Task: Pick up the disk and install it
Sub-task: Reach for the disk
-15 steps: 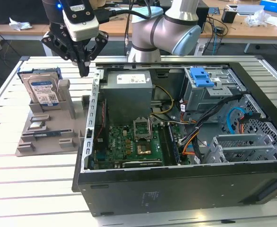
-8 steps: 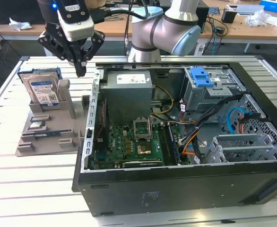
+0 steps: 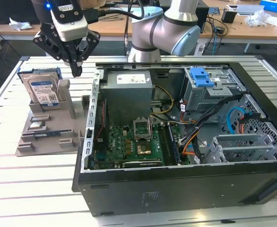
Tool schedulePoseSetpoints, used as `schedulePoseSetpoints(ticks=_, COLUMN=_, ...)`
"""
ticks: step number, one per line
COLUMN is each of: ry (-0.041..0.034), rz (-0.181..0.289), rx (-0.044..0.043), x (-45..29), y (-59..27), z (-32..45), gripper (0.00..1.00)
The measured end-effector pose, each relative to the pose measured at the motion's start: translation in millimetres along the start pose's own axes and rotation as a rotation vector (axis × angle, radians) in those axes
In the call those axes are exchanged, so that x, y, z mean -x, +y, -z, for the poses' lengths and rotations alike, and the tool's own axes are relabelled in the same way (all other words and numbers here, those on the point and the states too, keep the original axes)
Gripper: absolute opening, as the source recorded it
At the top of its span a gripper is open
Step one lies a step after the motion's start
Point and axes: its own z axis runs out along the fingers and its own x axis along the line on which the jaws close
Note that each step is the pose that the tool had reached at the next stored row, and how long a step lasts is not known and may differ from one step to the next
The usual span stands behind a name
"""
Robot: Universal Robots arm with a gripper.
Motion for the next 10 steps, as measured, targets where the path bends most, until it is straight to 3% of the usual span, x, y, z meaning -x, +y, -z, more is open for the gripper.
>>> schedulePoseSetpoints(ticks=10, ry=0.0, rz=0.0, rx=0.0, x=-16.6, y=-1.2, z=0.5, gripper=0.11)
